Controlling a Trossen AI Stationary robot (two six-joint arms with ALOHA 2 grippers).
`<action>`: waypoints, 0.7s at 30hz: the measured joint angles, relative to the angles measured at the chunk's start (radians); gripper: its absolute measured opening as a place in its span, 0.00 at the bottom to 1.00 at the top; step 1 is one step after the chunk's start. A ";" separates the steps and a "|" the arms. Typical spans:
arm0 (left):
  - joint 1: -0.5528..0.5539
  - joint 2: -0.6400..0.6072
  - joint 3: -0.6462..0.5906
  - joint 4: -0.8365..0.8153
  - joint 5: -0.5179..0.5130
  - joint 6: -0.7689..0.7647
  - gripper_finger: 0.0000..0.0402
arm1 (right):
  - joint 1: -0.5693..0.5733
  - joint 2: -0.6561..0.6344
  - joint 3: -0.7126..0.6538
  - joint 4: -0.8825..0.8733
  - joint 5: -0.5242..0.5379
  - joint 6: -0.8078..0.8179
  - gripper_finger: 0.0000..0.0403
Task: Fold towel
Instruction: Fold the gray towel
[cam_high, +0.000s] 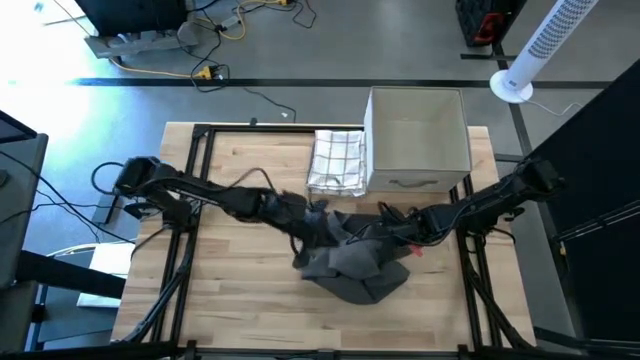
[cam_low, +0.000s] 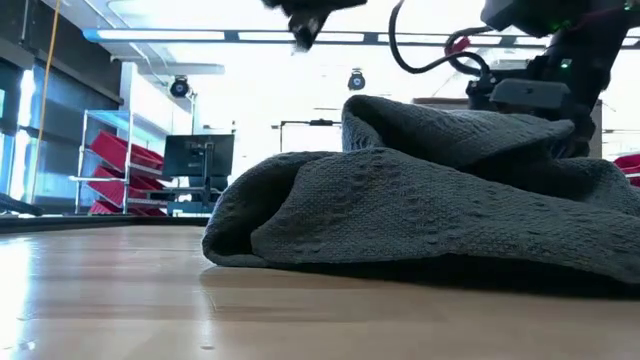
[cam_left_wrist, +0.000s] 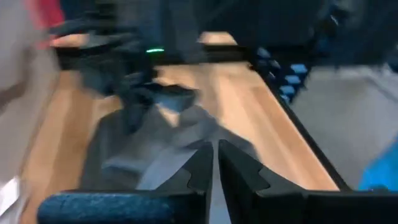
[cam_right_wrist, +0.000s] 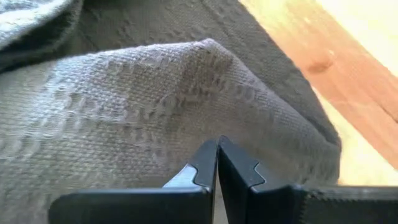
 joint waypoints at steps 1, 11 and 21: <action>-0.013 0.026 0.043 -0.065 -0.014 0.013 0.12 | -0.006 0.000 0.000 0.002 -0.007 -0.021 0.00; -0.034 0.180 0.165 -0.215 -0.098 -0.014 0.38 | -0.036 0.000 0.000 0.007 -0.022 -0.080 0.00; -0.076 0.317 0.165 -0.170 -0.184 -0.012 0.48 | -0.037 0.000 0.000 0.002 -0.022 -0.129 0.00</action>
